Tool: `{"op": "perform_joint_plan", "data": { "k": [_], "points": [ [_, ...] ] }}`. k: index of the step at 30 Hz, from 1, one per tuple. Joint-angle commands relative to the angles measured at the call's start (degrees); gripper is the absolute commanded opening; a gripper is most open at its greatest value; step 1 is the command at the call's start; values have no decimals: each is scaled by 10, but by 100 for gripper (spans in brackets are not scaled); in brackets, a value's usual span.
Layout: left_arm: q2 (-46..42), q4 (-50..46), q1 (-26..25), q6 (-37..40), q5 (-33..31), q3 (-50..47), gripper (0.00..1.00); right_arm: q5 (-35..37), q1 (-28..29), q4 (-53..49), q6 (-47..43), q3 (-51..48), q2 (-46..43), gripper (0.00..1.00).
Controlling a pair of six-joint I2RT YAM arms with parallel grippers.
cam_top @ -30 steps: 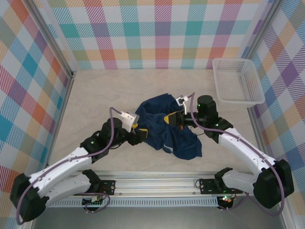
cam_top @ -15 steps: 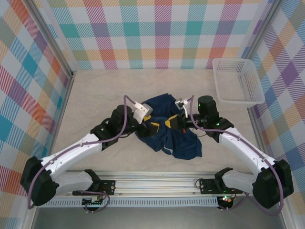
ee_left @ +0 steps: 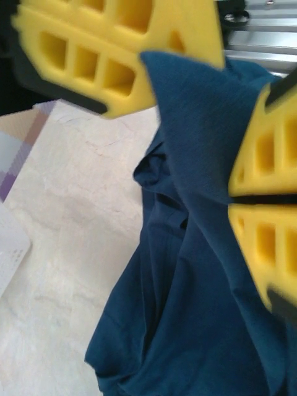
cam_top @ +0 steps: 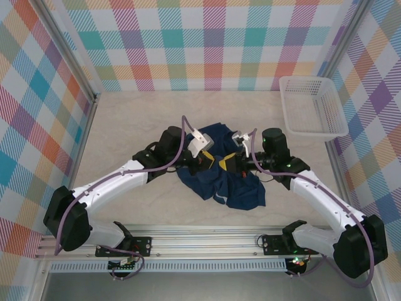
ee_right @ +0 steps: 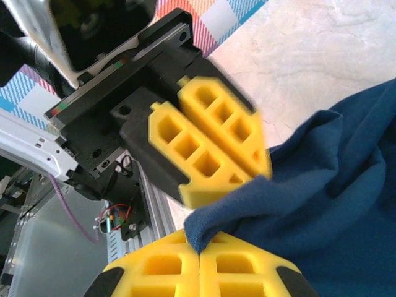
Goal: Fold the inside-out t-shirt
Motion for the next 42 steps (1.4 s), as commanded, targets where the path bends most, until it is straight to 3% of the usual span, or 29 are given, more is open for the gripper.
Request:
{"op": "perform_joint_plan", "data": {
  "k": [1, 7, 12, 15, 20, 22, 25, 30, 38, 42],
  "points": [
    [-13, -8, 6, -9, 34, 20, 0, 19, -5, -17, -23, -3, -20, 0],
    [-72, 48, 7, -144, 21, -3, 0, 105, -5, -54, -50, 3, -40, 0],
    [-102, 37, 6, -254, 21, -5, 0, 181, -3, -64, -49, 9, -45, 2],
    [-104, 30, 6, -325, 30, 1, 0, 265, 4, -90, -31, 29, -41, 22],
    [-92, 41, 6, -419, 40, 11, 0, 376, 53, -143, -45, 58, -51, 39],
    [-85, 32, 6, -424, 38, 21, 0, 353, 74, -132, -70, 43, -73, 41],
    [-81, 19, 6, -416, 31, 28, 0, 261, 91, -91, -85, 7, -113, 41],
    [-77, 24, 6, -411, 29, 28, 0, 172, 112, -49, -92, -18, -108, 44],
    [-66, 31, 6, -403, 35, 26, 0, 220, 120, 4, -67, -16, -70, 47],
    [-65, 28, 6, -399, 29, 25, 0, 200, 120, 5, -73, -12, -63, 47]
  ]
}}
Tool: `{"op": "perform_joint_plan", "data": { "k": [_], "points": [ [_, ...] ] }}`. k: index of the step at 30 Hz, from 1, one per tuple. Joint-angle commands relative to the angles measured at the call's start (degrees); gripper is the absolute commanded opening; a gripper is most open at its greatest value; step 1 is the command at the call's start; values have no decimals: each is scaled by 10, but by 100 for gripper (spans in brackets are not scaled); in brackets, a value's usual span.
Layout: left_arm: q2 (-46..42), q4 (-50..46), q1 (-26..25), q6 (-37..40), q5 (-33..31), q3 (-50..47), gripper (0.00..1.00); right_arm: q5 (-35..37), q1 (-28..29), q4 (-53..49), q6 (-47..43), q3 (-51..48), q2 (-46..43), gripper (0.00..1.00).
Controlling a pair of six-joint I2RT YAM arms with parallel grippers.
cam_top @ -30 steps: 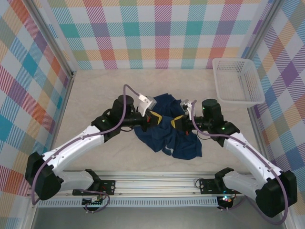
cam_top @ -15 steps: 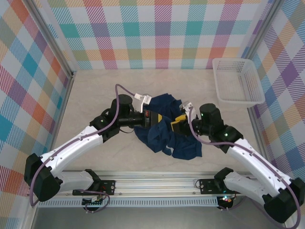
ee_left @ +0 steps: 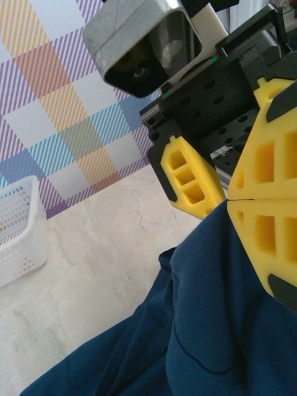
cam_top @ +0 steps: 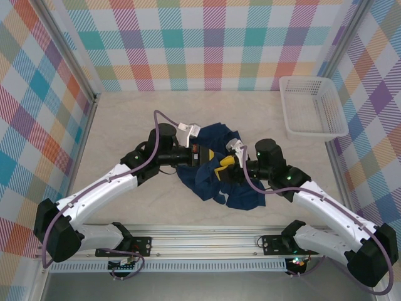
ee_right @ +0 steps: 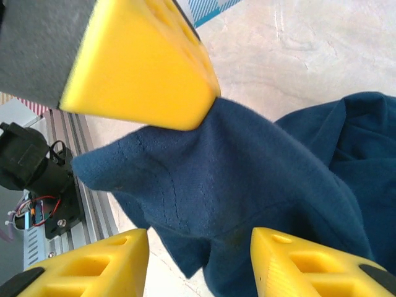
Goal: Fold the inside-out t-shirt
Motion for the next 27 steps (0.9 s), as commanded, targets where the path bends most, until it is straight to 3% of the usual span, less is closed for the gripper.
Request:
{"op": "perform_joint_plan", "data": {
  "k": [1, 6, 11, 13, 16, 18, 23, 27],
  "points": [
    [3, 13, 5, 7, 6, 14, 0, -20, 2, 25, -6, 3, 9, 47],
    [7, 15, 5, 6, 8, 14, 0, -31, 3, 38, -6, 11, 37, 44],
    [7, 2, 5, 18, -16, 14, 0, -45, 3, 48, 4, 11, 38, 7],
    [7, 0, 6, 26, -35, 11, 0, -43, 1, 26, 3, 9, 27, 0],
    [2, 4, 7, 42, -60, 5, 0, -65, -19, 1, 15, 0, 6, 0],
    [-4, 10, 8, 60, -72, -1, 10, -99, -48, -1, 37, -12, -6, 0],
    [-37, 15, 13, 94, -110, -48, 49, -158, -114, 21, 92, -47, -34, 0],
    [-59, 28, 17, 96, -117, -105, 62, -180, -144, 48, 127, -65, -38, 0]
  ]
}}
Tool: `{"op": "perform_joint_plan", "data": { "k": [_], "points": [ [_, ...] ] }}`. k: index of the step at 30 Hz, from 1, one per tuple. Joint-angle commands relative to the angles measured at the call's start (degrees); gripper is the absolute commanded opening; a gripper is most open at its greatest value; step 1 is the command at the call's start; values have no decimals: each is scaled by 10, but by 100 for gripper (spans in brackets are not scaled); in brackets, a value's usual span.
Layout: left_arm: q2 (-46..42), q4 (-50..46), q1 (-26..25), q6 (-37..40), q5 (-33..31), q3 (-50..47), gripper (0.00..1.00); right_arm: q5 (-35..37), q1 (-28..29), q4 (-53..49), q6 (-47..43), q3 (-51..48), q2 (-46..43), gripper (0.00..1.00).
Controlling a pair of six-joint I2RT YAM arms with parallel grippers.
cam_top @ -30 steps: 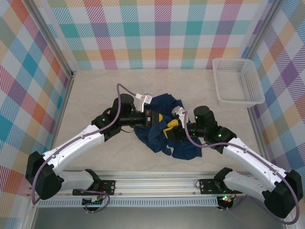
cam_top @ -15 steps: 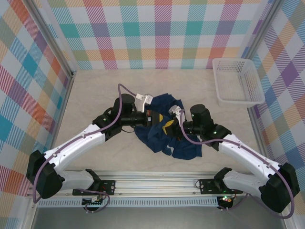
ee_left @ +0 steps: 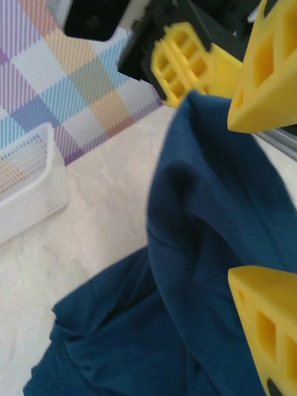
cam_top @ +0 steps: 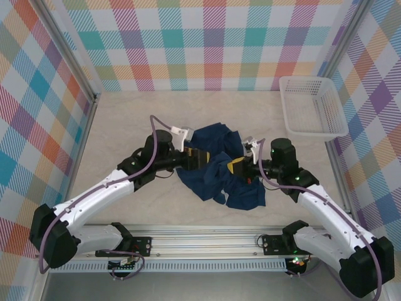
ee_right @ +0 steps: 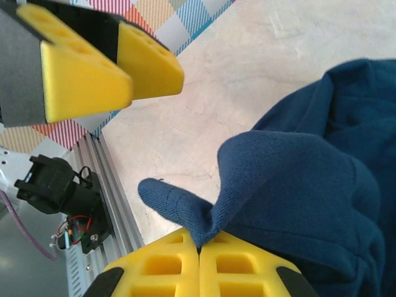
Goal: Fold the inside-out t-shirt
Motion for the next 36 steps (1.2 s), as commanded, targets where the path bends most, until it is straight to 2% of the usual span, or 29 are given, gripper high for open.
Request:
{"op": "perform_joint_plan", "data": {
  "k": [1, 5, 13, 20, 27, 30, 36],
  "points": [
    [-22, 23, 6, 22, -13, -49, 64, -54, -20, 44, 50, -15, -4, 0],
    [-23, 68, -1, 77, 23, -109, 68, -76, -42, 80, 93, -16, 15, 0],
    [31, 133, -58, 266, -103, -148, 74, -102, -66, 85, 131, 14, 49, 0],
    [88, 193, -86, 396, -95, -157, 80, -95, -75, 65, 135, 34, 53, 0],
    [122, 248, -108, 472, -167, -165, 81, -97, -80, 66, 151, 48, 64, 0],
    [125, 265, -110, 479, -186, -163, 78, -100, -80, 67, 154, 51, 70, 0],
    [96, 246, -110, 501, -204, -165, 63, -100, -81, 63, 149, 51, 70, 0]
  ]
}}
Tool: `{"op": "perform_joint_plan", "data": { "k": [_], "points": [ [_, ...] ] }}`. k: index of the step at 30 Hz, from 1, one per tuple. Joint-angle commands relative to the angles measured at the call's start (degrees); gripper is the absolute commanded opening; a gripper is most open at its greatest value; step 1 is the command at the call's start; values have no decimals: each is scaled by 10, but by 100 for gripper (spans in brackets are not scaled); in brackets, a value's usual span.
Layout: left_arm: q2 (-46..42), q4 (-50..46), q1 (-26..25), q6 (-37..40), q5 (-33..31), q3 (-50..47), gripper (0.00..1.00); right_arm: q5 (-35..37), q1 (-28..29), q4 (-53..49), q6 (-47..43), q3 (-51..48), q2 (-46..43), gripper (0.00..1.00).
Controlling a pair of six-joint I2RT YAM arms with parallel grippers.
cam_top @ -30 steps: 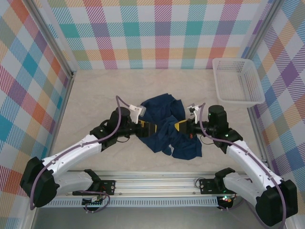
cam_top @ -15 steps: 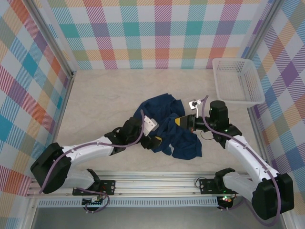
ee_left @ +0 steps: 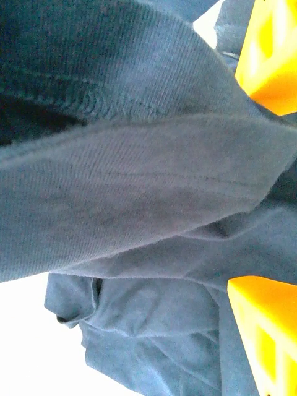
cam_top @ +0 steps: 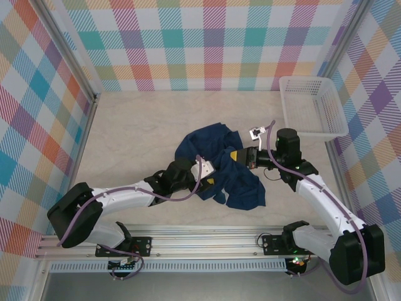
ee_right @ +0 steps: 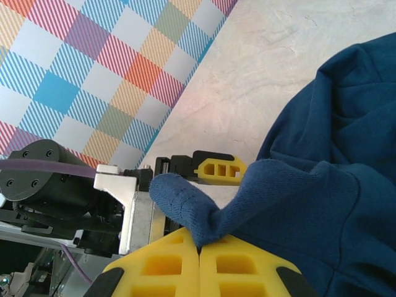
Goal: Fold the inside-out t-shirt
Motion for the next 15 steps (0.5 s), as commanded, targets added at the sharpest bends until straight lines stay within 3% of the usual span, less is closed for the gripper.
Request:
{"op": "perform_joint_plan", "data": {
  "k": [1, 15],
  "points": [
    [-28, 12, -7, 26, -16, -7, 60, -17, -4, 6, 0, 19, 0, 0],
    [-40, 18, -7, 4, 57, -2, 17, -6, -4, 7, -2, 13, 2, 0]
  ]
}}
